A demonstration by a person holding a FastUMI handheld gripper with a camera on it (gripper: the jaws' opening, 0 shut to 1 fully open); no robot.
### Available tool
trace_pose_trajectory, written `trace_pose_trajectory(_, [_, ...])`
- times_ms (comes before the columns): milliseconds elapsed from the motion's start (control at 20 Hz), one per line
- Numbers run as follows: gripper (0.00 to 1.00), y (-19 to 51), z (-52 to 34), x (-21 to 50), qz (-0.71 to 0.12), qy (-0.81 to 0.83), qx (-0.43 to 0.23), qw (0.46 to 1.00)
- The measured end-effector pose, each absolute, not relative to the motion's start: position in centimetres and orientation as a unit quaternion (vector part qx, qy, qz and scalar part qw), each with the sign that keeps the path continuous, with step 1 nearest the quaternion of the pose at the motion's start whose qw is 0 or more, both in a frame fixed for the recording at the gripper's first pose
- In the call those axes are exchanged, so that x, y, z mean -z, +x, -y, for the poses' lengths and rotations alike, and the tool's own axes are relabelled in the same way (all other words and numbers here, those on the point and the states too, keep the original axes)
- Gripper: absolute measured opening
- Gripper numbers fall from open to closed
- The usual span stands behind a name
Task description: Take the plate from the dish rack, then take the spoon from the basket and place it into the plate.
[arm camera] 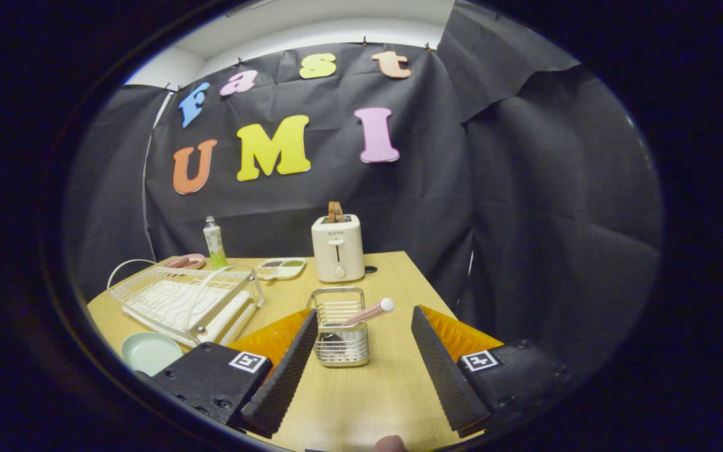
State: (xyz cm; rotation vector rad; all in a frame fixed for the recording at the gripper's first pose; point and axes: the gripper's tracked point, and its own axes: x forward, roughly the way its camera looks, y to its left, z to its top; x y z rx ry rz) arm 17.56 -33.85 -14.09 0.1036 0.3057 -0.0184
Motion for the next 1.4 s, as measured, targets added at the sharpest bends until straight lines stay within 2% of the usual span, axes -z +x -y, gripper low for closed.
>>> trace_pose_trajectory(150, [0.83, 19.8, 33.6, 14.9, -0.17, 0.089, 0.002, 0.981])
trace_pose_trajectory(400, [0.51, 20.7, 32.5, 15.3, -0.174, 0.111, -0.014, 0.978])
trace_pose_trajectory(450, [0.38, 20.7, 32.5, 15.2, -0.173, 0.111, -0.013, 0.979])
trace_pose_trajectory(600, [0.29, 20.3, 31.7, 14.2, -0.176, 0.109, -0.033, 0.978])
trace_pose_trajectory(700, [0.18, 19.8, 31.9, 13.4, -0.176, 0.1, -0.028, 0.979])
trace_pose_trajectory(850, [0.14, 18.7, 31.6, 10.9, -0.168, 0.097, -0.033, 0.98])
trace_pose_trajectory(1100, [0.14, 14.4, 30.7, 5.2, -0.134, 0.066, -0.033, 0.988])
trace_pose_trajectory(1400, [0.14, 8.3, 24.1, 0.1, -0.114, 0.007, -0.096, 0.989])
